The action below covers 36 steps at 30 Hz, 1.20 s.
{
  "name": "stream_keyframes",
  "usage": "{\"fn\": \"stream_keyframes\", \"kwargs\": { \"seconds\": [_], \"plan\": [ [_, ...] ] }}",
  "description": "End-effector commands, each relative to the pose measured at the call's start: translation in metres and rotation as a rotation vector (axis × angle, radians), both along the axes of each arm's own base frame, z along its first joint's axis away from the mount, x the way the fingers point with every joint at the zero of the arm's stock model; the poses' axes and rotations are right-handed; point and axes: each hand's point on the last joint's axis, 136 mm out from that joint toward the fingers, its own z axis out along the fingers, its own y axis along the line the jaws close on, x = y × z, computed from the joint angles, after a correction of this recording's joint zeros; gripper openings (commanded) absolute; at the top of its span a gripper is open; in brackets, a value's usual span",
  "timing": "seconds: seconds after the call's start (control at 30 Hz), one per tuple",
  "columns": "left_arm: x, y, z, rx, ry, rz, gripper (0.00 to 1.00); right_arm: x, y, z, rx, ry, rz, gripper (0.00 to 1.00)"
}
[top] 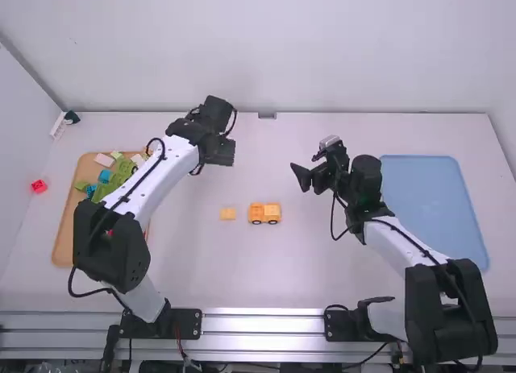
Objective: Assemble lego blocks to make yellow taxi
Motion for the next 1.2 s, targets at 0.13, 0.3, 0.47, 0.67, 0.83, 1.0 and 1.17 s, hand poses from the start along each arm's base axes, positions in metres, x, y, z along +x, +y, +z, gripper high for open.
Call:
{"fn": "stream_keyframes", "kwargs": {
  "seconds": [0.13, 0.3, 0.47, 0.67, 0.83, 1.0, 1.17],
  "plan": [
    [-0.031, -0.062, -0.009, -0.216, 0.071, -1.027, 0.99, -0.018, 0.028, 0.018, -0.005, -0.055, 0.237, 0.99],
    [-0.067, -0.068, -0.001, -0.514, -0.235, -1.428, 0.99, -0.063, 0.044, 0.020, -0.090, -0.159, 0.613, 0.99],
    [-0.080, -0.050, -0.013, -0.730, -0.406, -1.346, 0.99, -0.090, 0.040, -0.005, -0.174, -0.187, 0.776, 0.99],
    [-0.086, -0.041, -0.043, -0.695, -0.452, -1.334, 0.99, -0.053, 0.044, -0.025, -0.251, -0.217, 0.693, 0.99],
    [-0.085, -0.043, -0.053, -0.669, -0.472, -1.341, 0.99, -0.040, 0.044, -0.024, -0.165, -0.120, 0.623, 0.99],
    [-0.086, -0.037, -0.069, -0.597, -0.412, -1.335, 0.99, -0.062, 0.057, 0.002, -0.043, -0.190, 0.778, 0.99],
    [-0.094, -0.034, -0.104, -0.571, -0.350, -1.318, 0.99, -0.058, 0.059, -0.031, -0.081, -0.130, 0.784, 0.99]
  ]
}}
